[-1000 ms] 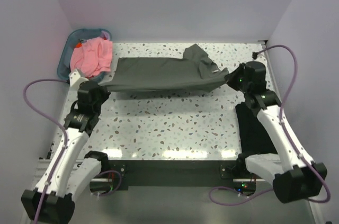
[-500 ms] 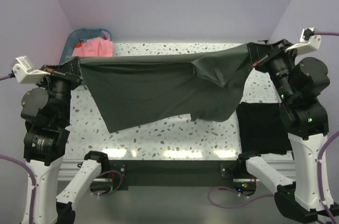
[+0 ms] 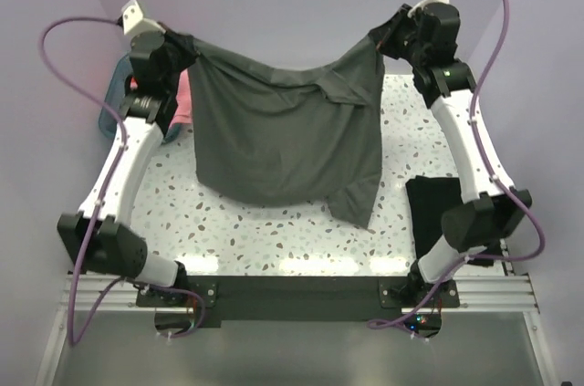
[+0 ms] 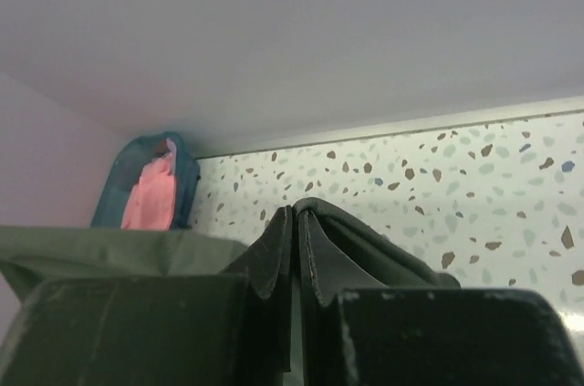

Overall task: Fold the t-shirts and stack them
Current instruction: Flatten the tshirt out

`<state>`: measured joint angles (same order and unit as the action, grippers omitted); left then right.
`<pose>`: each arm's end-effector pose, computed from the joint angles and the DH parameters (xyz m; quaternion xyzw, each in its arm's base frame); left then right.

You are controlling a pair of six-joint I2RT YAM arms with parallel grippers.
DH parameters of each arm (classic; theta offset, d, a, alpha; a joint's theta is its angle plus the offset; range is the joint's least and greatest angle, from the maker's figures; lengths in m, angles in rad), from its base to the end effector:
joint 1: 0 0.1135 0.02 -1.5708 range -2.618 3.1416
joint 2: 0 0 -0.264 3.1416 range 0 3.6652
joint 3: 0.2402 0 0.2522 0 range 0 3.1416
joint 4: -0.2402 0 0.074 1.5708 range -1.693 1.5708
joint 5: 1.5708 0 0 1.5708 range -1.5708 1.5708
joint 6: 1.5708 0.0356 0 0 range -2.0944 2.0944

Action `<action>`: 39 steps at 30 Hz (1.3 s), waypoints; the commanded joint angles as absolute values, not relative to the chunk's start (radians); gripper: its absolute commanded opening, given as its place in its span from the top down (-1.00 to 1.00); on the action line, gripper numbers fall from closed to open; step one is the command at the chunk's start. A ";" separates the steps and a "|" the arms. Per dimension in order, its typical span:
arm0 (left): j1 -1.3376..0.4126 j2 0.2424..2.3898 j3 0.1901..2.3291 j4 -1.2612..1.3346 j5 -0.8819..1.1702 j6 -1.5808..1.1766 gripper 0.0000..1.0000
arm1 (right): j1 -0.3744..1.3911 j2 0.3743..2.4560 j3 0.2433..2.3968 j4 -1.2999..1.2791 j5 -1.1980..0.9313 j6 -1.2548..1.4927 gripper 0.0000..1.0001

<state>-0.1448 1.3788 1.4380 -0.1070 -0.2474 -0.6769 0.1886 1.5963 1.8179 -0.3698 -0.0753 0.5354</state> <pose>0.3169 -0.0374 0.4418 -0.2710 0.6706 -0.1916 0.6634 0.3539 0.0703 0.4736 0.1064 0.7499 0.2577 0.6000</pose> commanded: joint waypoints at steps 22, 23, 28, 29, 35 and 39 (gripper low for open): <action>0.000 1.333 1.007 0.069 -0.044 -0.765 1.00 | 0.080 1.482 1.271 -0.245 -0.140 0.629 1.00; 0.000 1.316 0.962 0.066 -0.051 -0.779 1.00 | 0.080 1.480 1.243 -0.262 -0.135 0.623 1.00; 0.000 1.338 0.720 0.066 -0.091 -0.851 1.00 | 0.080 1.568 1.129 -0.317 -0.095 0.586 1.00; 0.000 1.362 0.694 0.081 -0.081 -0.860 1.00 | 0.078 1.584 1.120 -0.331 -0.089 0.583 1.00; 0.000 1.413 0.572 0.124 -0.043 -0.877 1.00 | 0.077 1.638 1.052 -0.337 -0.019 0.580 0.82; 0.000 1.361 0.508 0.133 -0.022 -0.877 1.00 | 0.078 1.588 1.005 -0.333 -0.008 0.580 0.16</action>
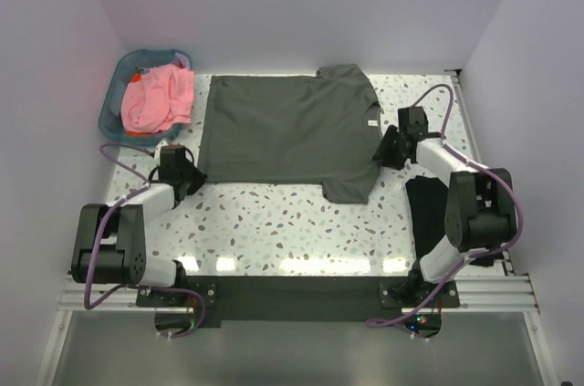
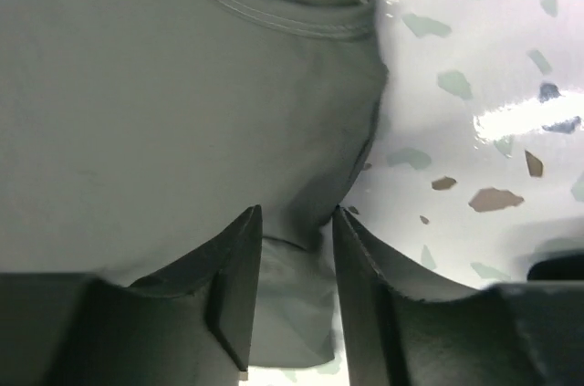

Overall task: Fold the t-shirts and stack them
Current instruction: Flatten the tshirt out, then fold the tshirt

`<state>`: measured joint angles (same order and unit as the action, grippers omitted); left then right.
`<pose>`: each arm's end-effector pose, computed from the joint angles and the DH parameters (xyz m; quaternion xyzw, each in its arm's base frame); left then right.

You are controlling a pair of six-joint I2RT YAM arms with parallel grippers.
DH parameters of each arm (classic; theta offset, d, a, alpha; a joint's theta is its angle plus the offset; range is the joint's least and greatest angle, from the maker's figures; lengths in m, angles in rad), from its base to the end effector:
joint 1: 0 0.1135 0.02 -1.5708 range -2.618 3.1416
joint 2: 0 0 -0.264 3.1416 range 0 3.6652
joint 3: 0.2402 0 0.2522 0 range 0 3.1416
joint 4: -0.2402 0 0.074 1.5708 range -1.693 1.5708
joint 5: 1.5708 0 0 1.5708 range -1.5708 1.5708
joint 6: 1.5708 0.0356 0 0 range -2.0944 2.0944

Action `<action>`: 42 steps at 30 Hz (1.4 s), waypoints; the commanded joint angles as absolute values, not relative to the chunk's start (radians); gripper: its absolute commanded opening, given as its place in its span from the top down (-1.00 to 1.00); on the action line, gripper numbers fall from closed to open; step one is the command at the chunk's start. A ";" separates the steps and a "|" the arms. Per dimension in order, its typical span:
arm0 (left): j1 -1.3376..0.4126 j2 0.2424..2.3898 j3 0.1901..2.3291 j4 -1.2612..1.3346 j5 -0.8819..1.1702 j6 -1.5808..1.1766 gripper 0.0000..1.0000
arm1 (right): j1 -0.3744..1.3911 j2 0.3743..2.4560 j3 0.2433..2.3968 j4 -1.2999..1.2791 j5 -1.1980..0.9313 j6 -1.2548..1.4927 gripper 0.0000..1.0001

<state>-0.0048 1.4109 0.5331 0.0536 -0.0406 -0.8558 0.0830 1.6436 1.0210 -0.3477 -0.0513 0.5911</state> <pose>0.2550 0.0002 0.1436 -0.3910 0.8449 -0.1349 0.3393 0.3338 0.0296 0.1923 0.2327 0.9262 0.1209 0.2709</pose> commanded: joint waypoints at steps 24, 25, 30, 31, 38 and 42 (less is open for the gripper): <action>-0.005 1.233 0.364 0.161 0.029 -0.853 1.00 | 0.391 1.178 0.486 -0.193 0.144 0.758 -0.16; -0.005 1.229 0.362 0.161 0.029 -0.853 1.00 | 0.393 1.183 0.483 -0.169 0.144 0.761 -0.17; -0.005 1.221 0.353 0.158 0.023 -0.853 1.00 | 0.396 1.224 0.479 -0.112 0.135 0.779 -0.17; -0.006 1.221 0.353 0.158 0.023 -0.851 1.00 | 0.397 1.232 0.476 -0.094 0.130 0.781 -0.17; -0.005 1.212 0.350 0.144 0.021 -0.854 1.00 | 0.402 1.212 0.454 -0.138 0.123 0.782 0.44; -0.005 1.167 0.350 0.063 0.003 -0.870 1.00 | 0.402 1.111 0.446 -0.239 0.114 0.770 0.97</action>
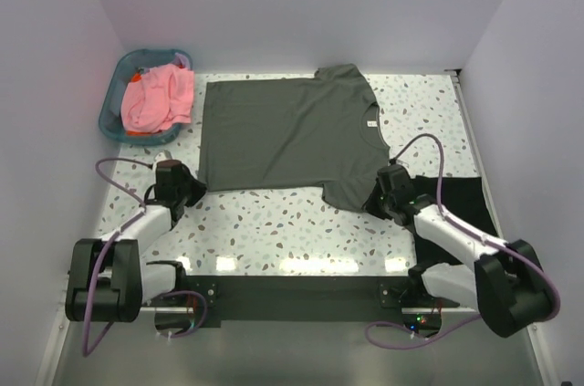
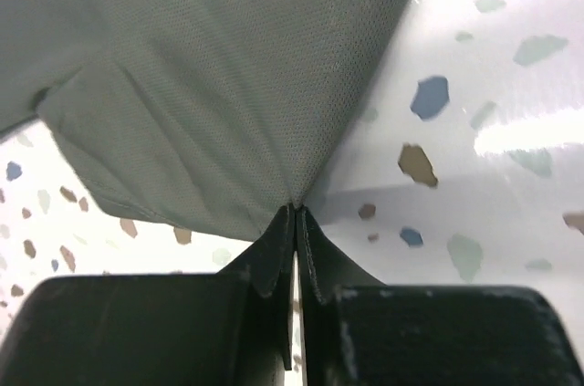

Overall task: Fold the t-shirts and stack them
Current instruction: Fold the tshirt

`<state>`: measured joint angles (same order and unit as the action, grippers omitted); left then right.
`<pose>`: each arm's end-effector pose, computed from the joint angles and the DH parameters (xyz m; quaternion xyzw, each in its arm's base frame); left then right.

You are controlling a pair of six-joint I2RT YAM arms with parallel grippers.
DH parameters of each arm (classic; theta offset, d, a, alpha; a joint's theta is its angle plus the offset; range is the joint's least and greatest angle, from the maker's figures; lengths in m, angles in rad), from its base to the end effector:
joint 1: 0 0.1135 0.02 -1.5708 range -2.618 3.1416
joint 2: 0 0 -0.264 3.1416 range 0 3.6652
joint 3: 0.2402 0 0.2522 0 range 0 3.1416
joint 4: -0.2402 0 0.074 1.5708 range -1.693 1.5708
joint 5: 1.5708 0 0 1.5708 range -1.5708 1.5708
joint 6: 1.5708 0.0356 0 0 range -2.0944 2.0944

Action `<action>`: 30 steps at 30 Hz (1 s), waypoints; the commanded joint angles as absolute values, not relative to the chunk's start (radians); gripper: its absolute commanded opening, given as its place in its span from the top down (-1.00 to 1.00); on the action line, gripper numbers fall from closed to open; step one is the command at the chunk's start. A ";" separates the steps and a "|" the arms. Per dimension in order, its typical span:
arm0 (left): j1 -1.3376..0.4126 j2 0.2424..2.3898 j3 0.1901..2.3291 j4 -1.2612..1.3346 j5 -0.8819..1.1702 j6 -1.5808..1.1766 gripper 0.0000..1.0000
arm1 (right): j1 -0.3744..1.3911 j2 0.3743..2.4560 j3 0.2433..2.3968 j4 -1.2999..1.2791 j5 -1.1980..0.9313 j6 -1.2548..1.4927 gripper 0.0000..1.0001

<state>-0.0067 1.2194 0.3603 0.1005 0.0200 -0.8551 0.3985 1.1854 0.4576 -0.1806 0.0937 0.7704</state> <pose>0.2141 -0.0021 0.1397 -0.3745 0.8388 -0.1733 0.3551 0.1956 0.0788 0.1537 0.1896 0.9255 0.1423 0.2953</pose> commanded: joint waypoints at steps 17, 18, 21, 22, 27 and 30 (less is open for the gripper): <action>-0.005 0.994 0.377 -0.140 -0.115 -0.913 1.00 | 0.400 0.800 0.553 -0.552 0.067 0.724 1.00; -0.005 1.043 0.397 -0.132 -0.103 -0.913 1.00 | 0.402 0.875 0.578 -0.529 0.075 0.695 1.00; -0.005 1.144 0.492 -0.123 -0.092 -0.913 1.00 | 0.396 1.041 0.685 -0.497 0.087 0.654 1.00; -0.005 1.166 0.536 -0.117 -0.087 -0.913 1.00 | 0.393 1.072 0.710 -0.468 0.087 0.650 1.00; -0.005 1.330 0.658 -0.094 -0.074 -0.919 1.00 | 0.344 1.242 0.845 -0.397 0.060 0.632 1.00; -0.005 1.400 0.730 -0.075 -0.064 -0.942 1.00 | 0.301 1.340 0.905 -0.361 0.026 0.623 1.00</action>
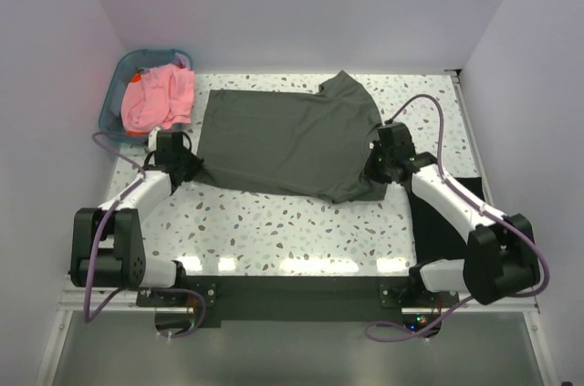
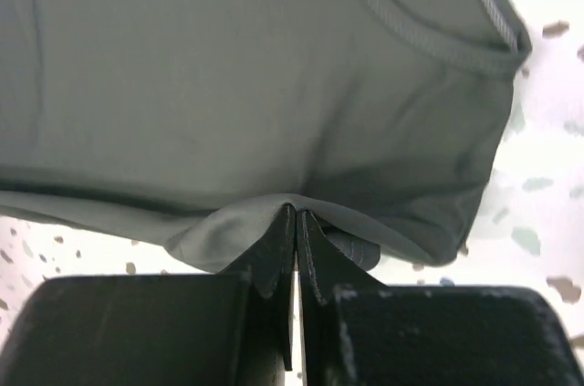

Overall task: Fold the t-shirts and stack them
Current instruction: Fold the tshirt

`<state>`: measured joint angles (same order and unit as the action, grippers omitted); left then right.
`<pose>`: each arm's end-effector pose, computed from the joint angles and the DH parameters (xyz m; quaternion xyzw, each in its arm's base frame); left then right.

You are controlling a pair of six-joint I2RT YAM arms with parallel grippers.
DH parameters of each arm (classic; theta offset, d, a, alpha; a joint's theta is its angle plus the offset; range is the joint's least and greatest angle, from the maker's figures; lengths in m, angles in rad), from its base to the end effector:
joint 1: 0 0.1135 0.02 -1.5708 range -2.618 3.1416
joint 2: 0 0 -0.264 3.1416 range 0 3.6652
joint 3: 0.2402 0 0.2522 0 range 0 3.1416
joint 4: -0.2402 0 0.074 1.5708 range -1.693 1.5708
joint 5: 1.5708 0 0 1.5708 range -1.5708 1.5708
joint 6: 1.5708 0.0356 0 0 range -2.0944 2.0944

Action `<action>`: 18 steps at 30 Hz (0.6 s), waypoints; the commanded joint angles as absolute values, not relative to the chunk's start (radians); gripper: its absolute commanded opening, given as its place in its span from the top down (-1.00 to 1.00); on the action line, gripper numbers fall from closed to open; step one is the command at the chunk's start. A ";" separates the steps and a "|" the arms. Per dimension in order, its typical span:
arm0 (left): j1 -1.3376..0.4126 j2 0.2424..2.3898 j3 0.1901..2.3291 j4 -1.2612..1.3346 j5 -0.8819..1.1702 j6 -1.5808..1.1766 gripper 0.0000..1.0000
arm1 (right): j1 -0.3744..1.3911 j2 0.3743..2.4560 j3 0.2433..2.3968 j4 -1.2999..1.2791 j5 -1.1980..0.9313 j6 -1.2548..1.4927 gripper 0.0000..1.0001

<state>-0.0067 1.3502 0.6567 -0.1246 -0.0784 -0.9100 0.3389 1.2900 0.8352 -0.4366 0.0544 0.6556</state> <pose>0.2638 0.0010 0.1807 -0.4185 0.8298 -0.1298 0.3455 0.2478 0.0853 0.2282 0.1576 0.9293 0.1363 0.3050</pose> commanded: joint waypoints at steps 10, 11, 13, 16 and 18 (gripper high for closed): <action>-0.005 1.575 0.899 -0.101 -0.084 -0.974 1.00 | 0.178 1.543 1.034 -0.290 -0.072 0.624 1.00; -0.005 1.588 0.905 -0.100 -0.084 -0.974 1.00 | 0.173 1.558 1.051 -0.288 -0.075 0.626 1.00; -0.005 1.600 0.923 -0.098 -0.083 -0.965 1.00 | 0.169 1.572 1.063 -0.281 -0.086 0.630 1.00; -0.005 1.627 0.954 -0.100 -0.077 -0.945 1.00 | 0.161 1.589 1.072 -0.264 -0.097 0.641 1.00; -0.005 1.649 0.979 -0.104 -0.077 -0.940 1.00 | 0.158 1.598 1.074 -0.252 -0.101 0.649 1.00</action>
